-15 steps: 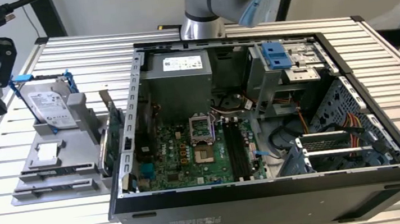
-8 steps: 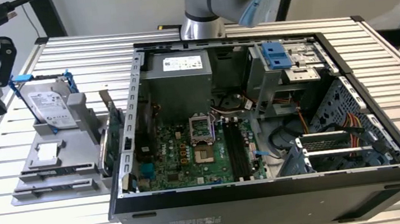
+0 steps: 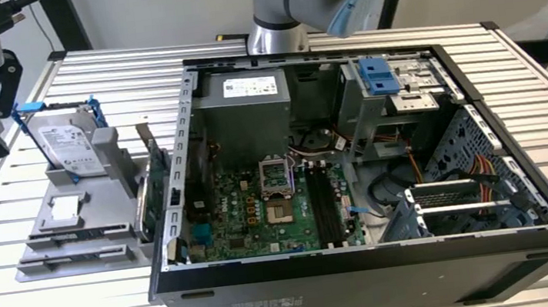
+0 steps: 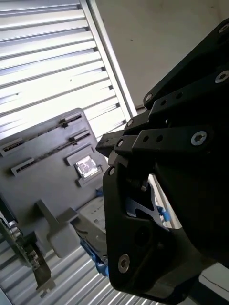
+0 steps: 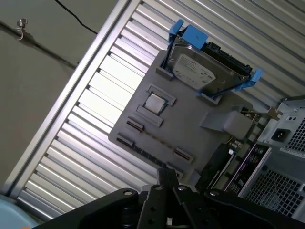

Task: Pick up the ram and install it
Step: 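Pick up the ram and move it above insertion slot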

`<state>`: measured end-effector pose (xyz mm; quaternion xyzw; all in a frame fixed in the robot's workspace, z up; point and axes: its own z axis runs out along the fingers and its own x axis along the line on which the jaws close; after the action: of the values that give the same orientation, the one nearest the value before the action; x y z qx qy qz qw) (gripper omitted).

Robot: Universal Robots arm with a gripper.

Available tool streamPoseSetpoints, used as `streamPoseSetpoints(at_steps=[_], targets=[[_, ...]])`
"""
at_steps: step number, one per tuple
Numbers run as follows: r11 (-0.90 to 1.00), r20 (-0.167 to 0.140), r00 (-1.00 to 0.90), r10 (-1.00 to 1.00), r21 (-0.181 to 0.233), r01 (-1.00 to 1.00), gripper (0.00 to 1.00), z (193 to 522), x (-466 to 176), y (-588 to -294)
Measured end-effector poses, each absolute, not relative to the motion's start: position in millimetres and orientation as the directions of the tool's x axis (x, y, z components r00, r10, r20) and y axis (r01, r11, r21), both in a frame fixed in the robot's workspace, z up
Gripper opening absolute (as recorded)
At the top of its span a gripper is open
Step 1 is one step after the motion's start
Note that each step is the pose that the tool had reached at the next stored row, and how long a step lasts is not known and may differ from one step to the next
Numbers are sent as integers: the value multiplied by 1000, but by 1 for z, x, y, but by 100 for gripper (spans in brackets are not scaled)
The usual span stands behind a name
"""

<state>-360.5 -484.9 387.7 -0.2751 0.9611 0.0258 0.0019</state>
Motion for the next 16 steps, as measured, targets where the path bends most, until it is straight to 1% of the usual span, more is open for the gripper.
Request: streamPoseSetpoints(at_steps=[16], targets=[[789, -18, -790, -613, 49, -613, 0, 388, -360, -485]])
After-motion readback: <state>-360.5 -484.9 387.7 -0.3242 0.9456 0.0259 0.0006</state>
